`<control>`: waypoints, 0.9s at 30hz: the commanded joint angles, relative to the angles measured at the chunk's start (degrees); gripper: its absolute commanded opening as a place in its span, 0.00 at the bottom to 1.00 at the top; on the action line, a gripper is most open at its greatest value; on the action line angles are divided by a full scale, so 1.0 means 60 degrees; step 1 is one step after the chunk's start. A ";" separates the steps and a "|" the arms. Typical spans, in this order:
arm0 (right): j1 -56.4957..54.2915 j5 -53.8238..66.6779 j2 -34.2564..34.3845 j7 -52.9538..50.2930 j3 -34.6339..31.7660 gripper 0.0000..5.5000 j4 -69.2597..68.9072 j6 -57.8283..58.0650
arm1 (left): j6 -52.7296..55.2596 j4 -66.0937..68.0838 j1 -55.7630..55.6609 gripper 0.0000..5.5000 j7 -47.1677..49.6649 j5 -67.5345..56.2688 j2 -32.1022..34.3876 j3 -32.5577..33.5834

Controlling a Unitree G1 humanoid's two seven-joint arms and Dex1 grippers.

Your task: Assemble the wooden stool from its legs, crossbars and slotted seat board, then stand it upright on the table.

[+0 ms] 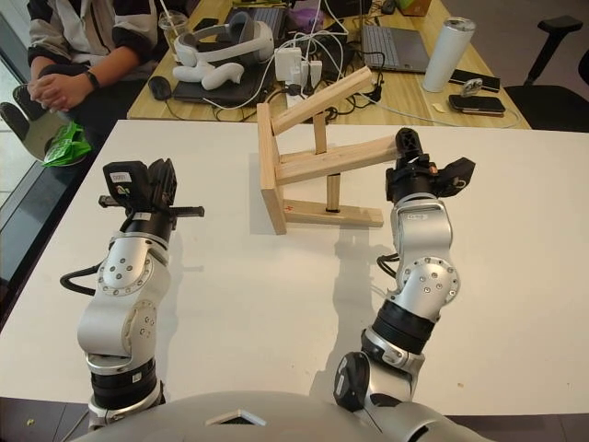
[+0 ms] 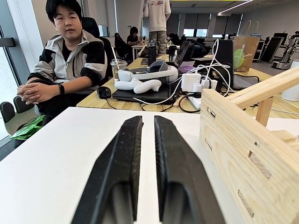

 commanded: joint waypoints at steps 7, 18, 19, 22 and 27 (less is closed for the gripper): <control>0.2222 -0.8685 -0.5371 0.1072 0.4250 0.84 -0.3918 0.1123 | 0.0164 -0.0144 0.0118 0.08 0.0131 0.0182 -0.0148 0.0018; -0.0673 -1.3017 -0.8640 0.8605 0.8782 0.84 -0.2558 0.0173 | -0.0025 0.0047 0.0007 0.08 0.0242 0.0278 -0.0454 0.0050; -0.0770 -1.3432 -0.8732 0.9147 0.9180 0.84 -0.2392 0.0240 | -0.0024 0.0057 0.0007 0.08 0.0247 0.0277 -0.0475 0.0055; -0.0899 -1.4628 -0.8766 1.0258 1.0040 0.84 -0.1666 0.0452 | -0.0012 0.0116 -0.0025 0.08 0.0258 0.0245 -0.0553 0.0076; -0.1571 -1.6360 -0.7776 1.0275 1.0625 0.84 0.0443 -0.0193 | -0.0047 0.0245 -0.0134 0.08 0.0216 0.0229 -0.0594 0.0117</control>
